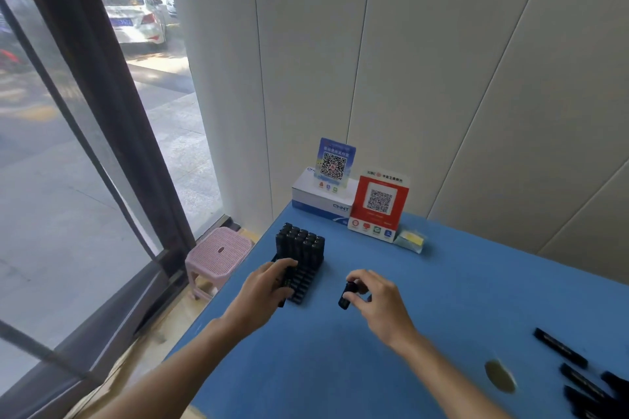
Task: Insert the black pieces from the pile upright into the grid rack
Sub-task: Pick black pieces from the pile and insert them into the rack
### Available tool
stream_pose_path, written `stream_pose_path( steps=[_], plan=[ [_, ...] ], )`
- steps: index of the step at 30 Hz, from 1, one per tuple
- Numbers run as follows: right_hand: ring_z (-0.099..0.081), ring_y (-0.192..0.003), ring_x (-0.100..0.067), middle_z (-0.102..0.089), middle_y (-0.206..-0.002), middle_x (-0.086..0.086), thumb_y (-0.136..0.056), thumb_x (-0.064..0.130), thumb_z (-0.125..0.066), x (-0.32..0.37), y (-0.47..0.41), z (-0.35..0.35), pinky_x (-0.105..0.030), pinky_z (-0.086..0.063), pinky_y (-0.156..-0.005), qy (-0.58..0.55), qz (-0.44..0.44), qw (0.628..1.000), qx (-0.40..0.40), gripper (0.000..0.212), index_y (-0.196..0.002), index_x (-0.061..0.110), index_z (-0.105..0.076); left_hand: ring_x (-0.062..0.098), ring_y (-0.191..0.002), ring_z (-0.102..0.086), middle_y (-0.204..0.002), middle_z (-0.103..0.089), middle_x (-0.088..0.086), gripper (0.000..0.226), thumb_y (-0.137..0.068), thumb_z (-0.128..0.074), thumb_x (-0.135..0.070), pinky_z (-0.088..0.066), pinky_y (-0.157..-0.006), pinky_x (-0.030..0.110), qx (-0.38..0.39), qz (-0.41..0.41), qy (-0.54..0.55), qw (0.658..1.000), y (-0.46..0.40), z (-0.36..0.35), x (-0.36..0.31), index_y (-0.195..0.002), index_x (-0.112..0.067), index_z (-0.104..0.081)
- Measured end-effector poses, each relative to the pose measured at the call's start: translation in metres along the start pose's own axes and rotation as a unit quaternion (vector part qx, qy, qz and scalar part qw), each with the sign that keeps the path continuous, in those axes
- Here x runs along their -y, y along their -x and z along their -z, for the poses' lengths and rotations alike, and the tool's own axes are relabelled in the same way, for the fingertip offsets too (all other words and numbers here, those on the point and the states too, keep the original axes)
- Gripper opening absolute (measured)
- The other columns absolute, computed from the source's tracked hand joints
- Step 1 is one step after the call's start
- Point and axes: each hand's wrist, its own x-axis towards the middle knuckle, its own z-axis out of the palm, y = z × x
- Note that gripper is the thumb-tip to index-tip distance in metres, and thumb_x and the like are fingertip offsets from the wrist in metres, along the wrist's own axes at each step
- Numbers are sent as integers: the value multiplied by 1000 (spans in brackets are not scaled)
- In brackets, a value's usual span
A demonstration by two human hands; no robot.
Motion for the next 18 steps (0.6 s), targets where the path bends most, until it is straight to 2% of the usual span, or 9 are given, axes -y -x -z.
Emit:
stream_pose_path(
  steps=[2, 4, 11, 13, 14, 16, 18],
  plan=[
    [-58, -86, -5, -61, -88, 11, -81, 19, -71, 0, -12, -4, -15, -46, -74, 3, -5, 1000, -6, 19, -98, 21, -62, 11, -89, -59, -115, -52, -4, 46, -88, -61, -18, -54, -80, 28, -17, -4, 5, 1000, -13, 5, 7, -130, -29, -46],
    [-59, -86, -4, -62, -89, 12, -81, 19, -71, 3, -24, -9, -14, -45, -74, 8, -11, 1000, -9, 20, -100, 21, -63, 12, -90, -60, -114, -53, -3, 44, -89, -61, -19, -53, -82, 27, -13, -17, 4, 1000, -26, 10, 12, -130, -27, -47],
    [-60, -90, -7, -65, -95, 11, -84, 20, -68, 26, -62, -37, -25, -51, -79, 31, -34, 998, -37, 21, -104, 23, -62, 14, -90, -61, -107, -64, 1, 32, -87, -64, -18, -53, -81, 33, 22, -103, -11, 994, -75, 33, 36, -118, -20, -54],
    [-60, -93, -10, -66, -99, 8, -86, 23, -66, 32, -71, -47, -28, -51, -82, 50, -42, 997, -36, 22, -107, 24, -61, 10, -85, -60, -103, -65, 2, 30, -86, -65, -16, -54, -77, 28, 28, -132, -10, 991, -86, 38, 44, -114, -17, -55],
    [-59, -94, -10, -66, -100, 7, -86, 23, -65, 34, -74, -51, -29, -51, -83, 60, -47, 996, -39, 22, -108, 25, -60, 7, -83, -58, -101, -65, 2, 30, -85, -66, -16, -52, -74, 19, 26, -143, -12, 989, -90, 41, 47, -113, -16, -56],
    [-58, -95, -10, -65, -102, 6, -87, 23, -63, 38, -79, -56, -27, -50, -83, 76, -59, 994, -52, 24, -110, 26, -59, 5, -82, -53, -101, -63, 0, 32, -85, -66, -20, -39, -68, 7, 17, -161, -33, 986, -95, 46, 50, -116, -17, -57],
    [-58, -94, -10, -65, -101, 6, -87, 24, -63, 39, -81, -60, -27, -50, -82, 88, -75, 991, -65, 24, -110, 27, -58, 7, -85, -51, -103, -58, -2, 33, -87, -64, -26, -32, -68, 11, 13, -176, -52, 983, -100, 48, 54, -119, -20, -56]
  ],
)
